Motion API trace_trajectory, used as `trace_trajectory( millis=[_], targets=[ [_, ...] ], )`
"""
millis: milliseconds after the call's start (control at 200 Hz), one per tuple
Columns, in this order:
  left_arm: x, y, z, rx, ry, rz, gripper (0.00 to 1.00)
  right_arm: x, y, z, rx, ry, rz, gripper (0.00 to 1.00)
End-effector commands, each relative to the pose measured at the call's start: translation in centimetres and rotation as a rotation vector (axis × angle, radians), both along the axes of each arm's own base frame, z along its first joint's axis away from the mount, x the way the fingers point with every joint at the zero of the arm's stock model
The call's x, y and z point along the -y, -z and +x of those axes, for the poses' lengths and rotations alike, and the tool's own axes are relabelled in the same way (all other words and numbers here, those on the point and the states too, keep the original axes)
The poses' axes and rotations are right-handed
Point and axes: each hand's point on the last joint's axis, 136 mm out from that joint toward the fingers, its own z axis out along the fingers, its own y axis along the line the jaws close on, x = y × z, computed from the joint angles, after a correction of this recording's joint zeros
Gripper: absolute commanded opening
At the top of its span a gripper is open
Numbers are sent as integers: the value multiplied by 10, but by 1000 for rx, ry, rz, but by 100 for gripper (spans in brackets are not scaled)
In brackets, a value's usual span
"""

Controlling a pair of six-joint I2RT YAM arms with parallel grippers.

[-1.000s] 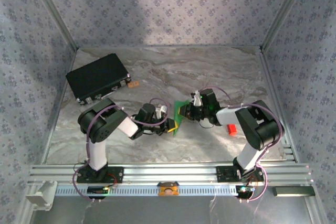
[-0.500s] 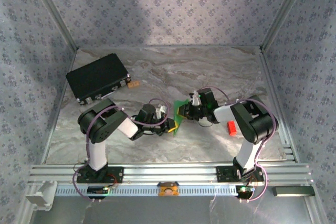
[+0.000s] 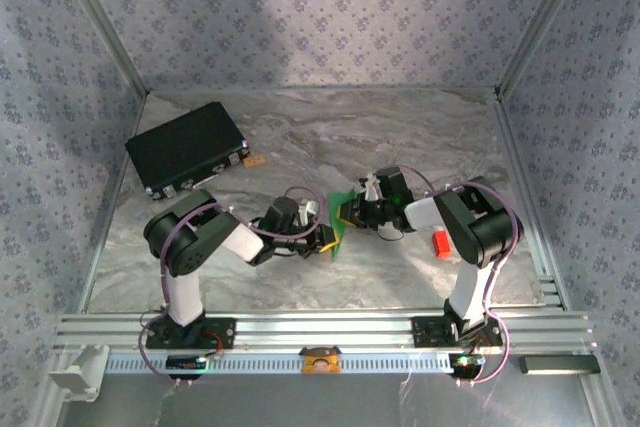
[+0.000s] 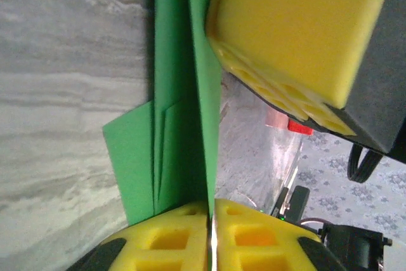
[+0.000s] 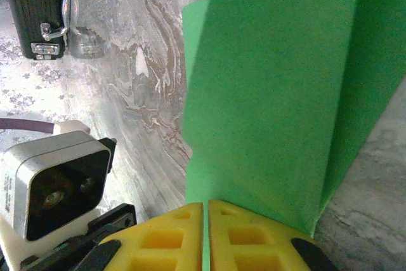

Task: Fold a paper plane with a square sheet of paper (pick it up from the middle)
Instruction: Fold the wing for the fifth time at the center of the table.

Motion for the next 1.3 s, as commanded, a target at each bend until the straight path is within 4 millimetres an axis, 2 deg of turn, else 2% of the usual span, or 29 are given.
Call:
trace_trajectory(
  millis=[0, 150, 330, 470, 640, 800, 1069, 1204, 1299],
  targets=[
    [-33, 53, -19, -101, -9, 277, 14, 11, 30, -9, -74, 27, -115, 12],
    [-27, 41, -23, -62, 51, 314, 15, 10, 30, -12, -80, 18, -141, 12],
    [-18, 29, -25, -42, 76, 267, 11, 9, 34, -15, -92, 13, -163, 11],
    [-18, 28, -28, -49, 86, 265, 6, 10, 37, -18, -104, 9, -181, 10],
    [-20, 24, -31, -41, 93, 267, 13, 9, 37, -20, -108, 5, -201, 10],
    [-22, 20, -33, -35, 104, 269, 14, 10, 38, -20, -110, 7, -217, 9],
    [-16, 17, -40, -40, 150, 234, 4, 10, 41, -22, -120, 4, -236, 9],
    [-18, 21, -46, -61, 169, 243, 5, 12, 43, -24, -124, 7, -254, 8],
    [-20, 22, -49, -64, 170, 254, 10, 13, 43, -25, -126, 7, -263, 8]
  ],
)
